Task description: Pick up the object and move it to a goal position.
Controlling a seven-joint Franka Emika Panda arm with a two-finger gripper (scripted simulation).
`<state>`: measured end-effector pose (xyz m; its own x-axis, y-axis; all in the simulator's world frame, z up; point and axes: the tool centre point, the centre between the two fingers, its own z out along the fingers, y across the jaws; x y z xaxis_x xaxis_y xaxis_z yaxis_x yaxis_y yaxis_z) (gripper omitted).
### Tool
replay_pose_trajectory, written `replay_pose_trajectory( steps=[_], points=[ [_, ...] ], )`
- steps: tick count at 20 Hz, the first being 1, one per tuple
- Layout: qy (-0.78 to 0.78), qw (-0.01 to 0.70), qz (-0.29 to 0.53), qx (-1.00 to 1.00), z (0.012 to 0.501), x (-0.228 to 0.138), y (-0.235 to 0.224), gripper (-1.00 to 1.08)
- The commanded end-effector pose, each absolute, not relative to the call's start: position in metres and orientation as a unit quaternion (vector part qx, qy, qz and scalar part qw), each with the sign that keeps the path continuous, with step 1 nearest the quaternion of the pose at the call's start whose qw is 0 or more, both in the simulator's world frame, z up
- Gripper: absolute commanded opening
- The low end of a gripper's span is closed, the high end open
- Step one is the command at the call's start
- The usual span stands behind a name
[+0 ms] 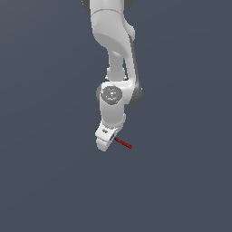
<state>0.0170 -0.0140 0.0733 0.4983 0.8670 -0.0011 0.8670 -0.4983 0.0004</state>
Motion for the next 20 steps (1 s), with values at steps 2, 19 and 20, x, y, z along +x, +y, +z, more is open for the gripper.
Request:
replay_pose_trajectory(
  steps=[2, 19, 20],
  points=[
    [0.501, 0.001, 0.000, 0.866, 0.088, -0.001, 0.000, -1.00],
    [0.501, 0.000, 0.000, 0.866, 0.125, -0.041, 0.035, -1.00],
    [0.501, 0.000, 0.000, 0.866, 0.125, -0.041, 0.035, -1.00]
  ],
)
